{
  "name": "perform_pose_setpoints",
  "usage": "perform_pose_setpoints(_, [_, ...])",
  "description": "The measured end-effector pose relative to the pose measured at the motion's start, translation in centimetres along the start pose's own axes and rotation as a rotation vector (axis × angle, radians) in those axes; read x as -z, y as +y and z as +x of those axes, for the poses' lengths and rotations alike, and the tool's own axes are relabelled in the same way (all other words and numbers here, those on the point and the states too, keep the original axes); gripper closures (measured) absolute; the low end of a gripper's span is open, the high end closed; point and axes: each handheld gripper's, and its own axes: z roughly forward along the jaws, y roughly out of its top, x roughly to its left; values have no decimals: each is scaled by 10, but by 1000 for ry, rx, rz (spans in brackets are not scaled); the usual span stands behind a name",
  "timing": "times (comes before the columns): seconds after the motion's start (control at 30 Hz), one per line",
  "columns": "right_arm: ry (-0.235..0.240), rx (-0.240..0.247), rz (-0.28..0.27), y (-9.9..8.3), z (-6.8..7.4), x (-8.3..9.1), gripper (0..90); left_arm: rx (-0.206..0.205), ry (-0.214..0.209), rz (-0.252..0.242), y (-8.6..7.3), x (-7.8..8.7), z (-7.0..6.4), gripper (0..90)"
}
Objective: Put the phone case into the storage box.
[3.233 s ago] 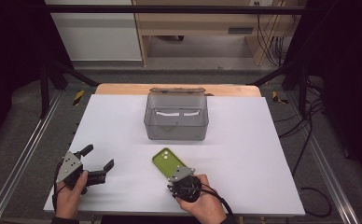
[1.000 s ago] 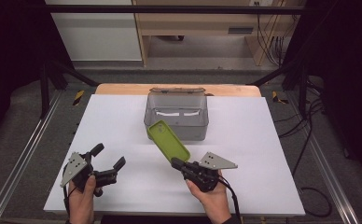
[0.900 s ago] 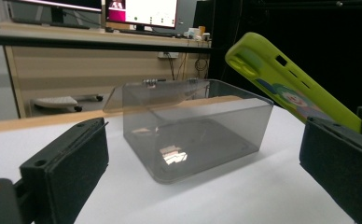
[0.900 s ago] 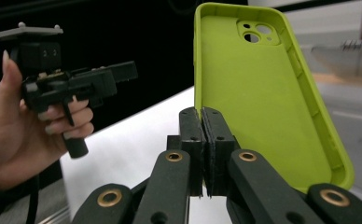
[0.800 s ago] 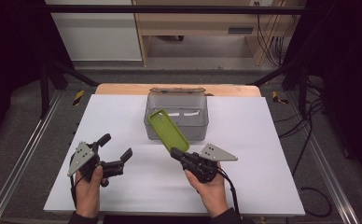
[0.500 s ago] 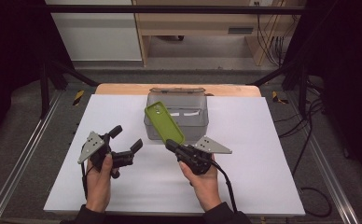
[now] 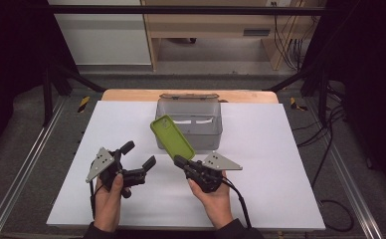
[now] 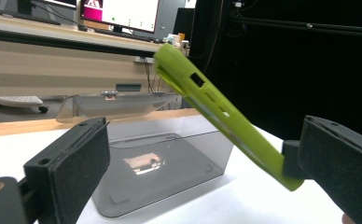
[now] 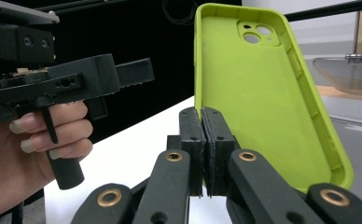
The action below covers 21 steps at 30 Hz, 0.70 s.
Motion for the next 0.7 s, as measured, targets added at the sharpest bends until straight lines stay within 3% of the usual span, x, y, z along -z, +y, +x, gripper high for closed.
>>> perform_pose_setpoints(0.2, [12,4,-6,-3,8,-4,881,11,-20,5,0,-3,-9,22])
perform_pose_setpoints(0.43, [24,9,-2,-8,16,-12,881,58,-4,-6,1,-3,-8,25])
perform_pose_setpoints(0.6, [37,13,9,-11,20,-18,881,122,29,-2,-4,-5,-2,58])
perform_pose_setpoints(0.63, [35,15,8,-12,20,-19,881,150,32,-5,-6,-4,1,74])
perform_pose_setpoints(0.7, [35,13,13,-13,20,-23,881,165,46,-10,-7,-2,3,130])
